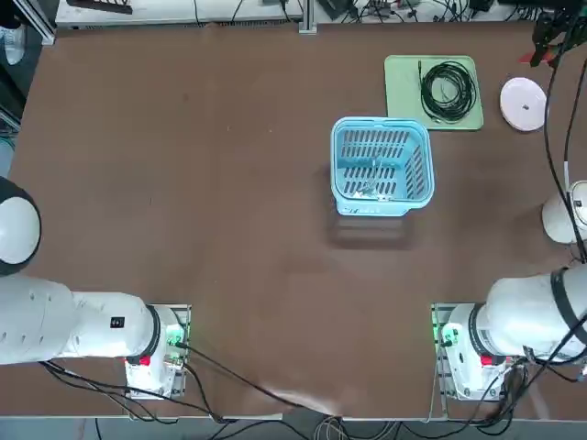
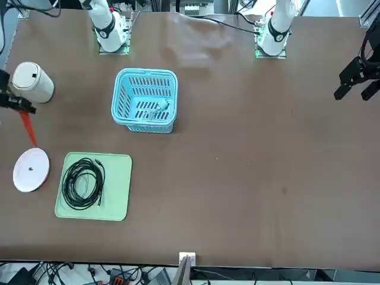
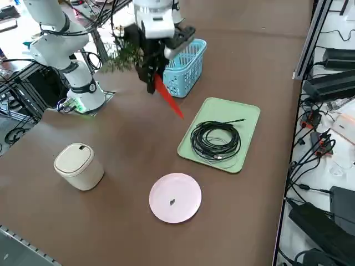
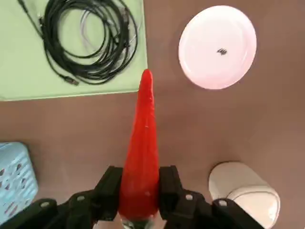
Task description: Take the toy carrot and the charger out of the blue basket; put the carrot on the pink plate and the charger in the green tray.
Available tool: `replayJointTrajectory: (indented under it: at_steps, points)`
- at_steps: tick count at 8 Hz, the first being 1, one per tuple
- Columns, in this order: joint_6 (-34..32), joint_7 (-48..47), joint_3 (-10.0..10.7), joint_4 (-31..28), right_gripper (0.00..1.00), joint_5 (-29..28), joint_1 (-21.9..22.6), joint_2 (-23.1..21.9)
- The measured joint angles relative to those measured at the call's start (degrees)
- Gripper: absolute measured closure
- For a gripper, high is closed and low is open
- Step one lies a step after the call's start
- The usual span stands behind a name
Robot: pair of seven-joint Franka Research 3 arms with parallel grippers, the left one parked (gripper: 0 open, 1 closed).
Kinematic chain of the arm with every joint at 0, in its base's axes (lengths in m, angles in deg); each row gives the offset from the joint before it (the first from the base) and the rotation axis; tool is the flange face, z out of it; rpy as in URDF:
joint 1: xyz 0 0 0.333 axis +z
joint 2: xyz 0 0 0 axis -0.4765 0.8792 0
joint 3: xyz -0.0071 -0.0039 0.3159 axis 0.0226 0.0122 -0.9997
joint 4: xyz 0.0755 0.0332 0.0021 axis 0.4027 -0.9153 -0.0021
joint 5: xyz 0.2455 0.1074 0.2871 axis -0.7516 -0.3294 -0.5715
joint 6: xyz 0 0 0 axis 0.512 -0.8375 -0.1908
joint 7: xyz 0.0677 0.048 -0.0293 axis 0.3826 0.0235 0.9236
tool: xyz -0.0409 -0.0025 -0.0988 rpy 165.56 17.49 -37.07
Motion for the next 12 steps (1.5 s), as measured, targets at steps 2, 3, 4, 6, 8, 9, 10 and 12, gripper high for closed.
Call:
replayJointTrajectory:
  at_steps: [2, 3, 4, 6, 8, 9, 10, 12]
  points:
    - [8.2, 5.4, 0.0, 1.4, 0.59, 1.2, -3.5, 5.3]
    - [13.0, 7.4, 0.0, 1.6, 0.59, 1.2, -4.8, 8.0]
    - [17.0, 9.0, -0.1, 1.6, 0.59, 1.2, -5.7, 10.8]
    - [23.9, 10.3, -0.1, 1.7, 0.59, 1.2, -6.7, 15.8]
    - [30.1, 11.7, -0.1, 1.7, 0.59, 1.2, -7.9, 20.0]
    - [33.2, 13.7, -0.1, 1.8, 0.59, 1.2, -8.9, 21.8]
    - [35.5, 15.4, -0.1, 1.9, 0.59, 1.2, -10.2, 23.4]
    - [37.1, 16.4, -0.2, 2.0, 0.59, 1.2, -11.7, 25.1]
